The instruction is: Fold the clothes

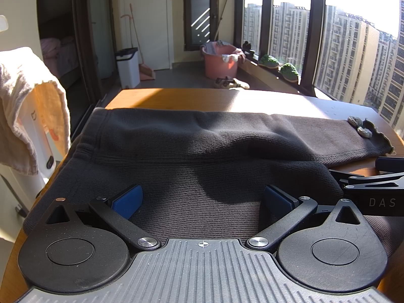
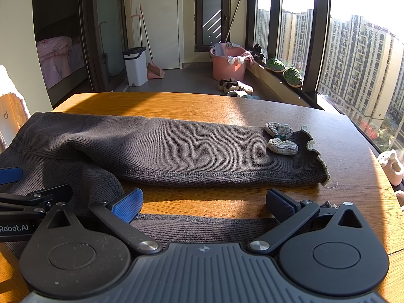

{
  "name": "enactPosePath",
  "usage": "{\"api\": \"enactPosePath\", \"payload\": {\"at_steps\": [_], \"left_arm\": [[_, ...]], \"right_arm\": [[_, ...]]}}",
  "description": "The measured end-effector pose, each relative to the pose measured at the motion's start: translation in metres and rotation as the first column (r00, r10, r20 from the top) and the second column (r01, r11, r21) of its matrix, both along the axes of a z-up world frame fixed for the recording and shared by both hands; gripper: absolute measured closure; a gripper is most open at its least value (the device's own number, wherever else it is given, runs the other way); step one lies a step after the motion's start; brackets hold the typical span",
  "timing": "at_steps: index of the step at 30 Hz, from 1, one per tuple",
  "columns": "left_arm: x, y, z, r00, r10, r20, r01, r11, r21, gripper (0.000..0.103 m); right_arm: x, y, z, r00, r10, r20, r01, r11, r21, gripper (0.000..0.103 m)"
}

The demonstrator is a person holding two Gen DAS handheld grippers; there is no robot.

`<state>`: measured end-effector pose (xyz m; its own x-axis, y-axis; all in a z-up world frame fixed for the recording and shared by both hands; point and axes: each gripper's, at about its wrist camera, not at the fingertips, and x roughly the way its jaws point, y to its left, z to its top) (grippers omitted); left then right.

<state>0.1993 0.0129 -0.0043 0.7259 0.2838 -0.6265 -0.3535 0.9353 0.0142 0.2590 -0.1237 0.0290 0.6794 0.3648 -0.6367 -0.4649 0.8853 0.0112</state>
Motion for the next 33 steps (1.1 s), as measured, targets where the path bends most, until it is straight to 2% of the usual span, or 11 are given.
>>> {"api": "enactPosePath", "payload": {"at_steps": [7, 9, 11, 16, 23, 25, 28, 29, 30, 31, 33], "left_arm": [[0.001, 0.0, 0.0, 1.0, 0.01, 0.001, -0.01, 1.0, 0.0, 0.0], [0.002, 0.004, 0.001, 0.999, -0.039, 0.0, 0.039, 0.999, 0.012, 0.0], [0.005, 0.01, 0.001, 0.999, -0.044, 0.011, 0.044, 0.999, -0.015, 0.0], [-0.002, 0.021, 0.003, 0.991, -0.131, 0.014, 0.132, 0.99, -0.052, 0.0], [-0.02, 0.036, 0.005, 0.971, -0.237, 0.027, 0.239, 0.966, -0.101, 0.0], [-0.025, 0.037, 0.005, 0.962, -0.272, 0.017, 0.272, 0.957, -0.097, 0.0], [-0.031, 0.035, 0.005, 0.944, -0.33, -0.029, 0.327, 0.943, -0.066, 0.0], [-0.03, 0.031, 0.005, 0.934, -0.352, -0.056, 0.35, 0.936, -0.034, 0.0], [-0.03, 0.031, 0.005, 0.932, -0.358, -0.058, 0.357, 0.934, -0.029, 0.0], [-0.031, 0.033, 0.005, 0.93, -0.363, -0.055, 0.361, 0.932, -0.039, 0.0], [-0.032, 0.037, 0.004, 0.929, -0.369, -0.036, 0.367, 0.928, -0.058, 0.0]], "right_arm": [[-0.003, 0.002, 0.0, 1.0, -0.024, -0.002, 0.024, 1.0, 0.001, 0.0], [-0.004, 0.001, 0.002, 1.0, -0.008, -0.014, 0.008, 1.0, -0.002, 0.0], [-0.003, -0.004, 0.004, 0.999, -0.011, -0.041, 0.011, 1.0, 0.004, 0.0], [-0.005, -0.011, 0.006, 0.997, -0.042, -0.067, 0.04, 0.999, -0.028, 0.0], [-0.041, -0.045, 0.005, 0.99, -0.127, -0.067, 0.125, 0.992, -0.031, 0.0], [-0.053, -0.052, 0.005, 0.991, -0.111, -0.072, 0.109, 0.993, -0.037, 0.0], [-0.055, -0.057, 0.01, 0.992, -0.034, -0.12, 0.026, 0.998, -0.065, 0.0], [-0.052, -0.059, 0.014, 0.991, -0.016, -0.135, 0.005, 0.997, -0.079, 0.0], [-0.051, -0.063, 0.023, 0.994, -0.049, -0.098, 0.04, 0.995, -0.09, 0.0], [-0.055, -0.068, 0.035, 0.996, -0.083, -0.016, 0.082, 0.993, -0.08, 0.0], [-0.067, -0.075, 0.059, 0.986, -0.122, 0.116, 0.126, 0.992, -0.025, 0.0]]}}
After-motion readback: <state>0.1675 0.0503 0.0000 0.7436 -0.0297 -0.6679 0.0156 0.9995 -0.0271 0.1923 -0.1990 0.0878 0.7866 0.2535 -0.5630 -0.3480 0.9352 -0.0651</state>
